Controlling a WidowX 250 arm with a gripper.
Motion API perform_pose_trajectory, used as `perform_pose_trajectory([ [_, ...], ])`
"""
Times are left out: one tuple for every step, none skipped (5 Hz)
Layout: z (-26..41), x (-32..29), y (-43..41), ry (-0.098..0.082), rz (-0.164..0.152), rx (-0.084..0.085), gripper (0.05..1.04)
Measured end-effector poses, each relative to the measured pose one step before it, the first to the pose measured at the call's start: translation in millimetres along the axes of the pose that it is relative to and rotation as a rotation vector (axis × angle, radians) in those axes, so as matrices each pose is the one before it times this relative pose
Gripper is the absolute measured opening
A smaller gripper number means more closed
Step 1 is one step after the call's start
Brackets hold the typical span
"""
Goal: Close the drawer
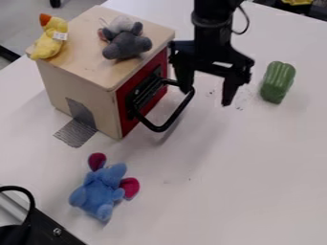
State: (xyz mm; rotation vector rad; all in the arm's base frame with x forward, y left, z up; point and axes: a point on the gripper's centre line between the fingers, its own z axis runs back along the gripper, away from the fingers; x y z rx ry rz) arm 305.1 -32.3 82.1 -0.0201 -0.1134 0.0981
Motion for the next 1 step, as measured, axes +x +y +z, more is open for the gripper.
perform_pose_trajectory([
  [18.55, 1.16, -10.21, -0.0398, -0.013, -0.0118, 1.0],
])
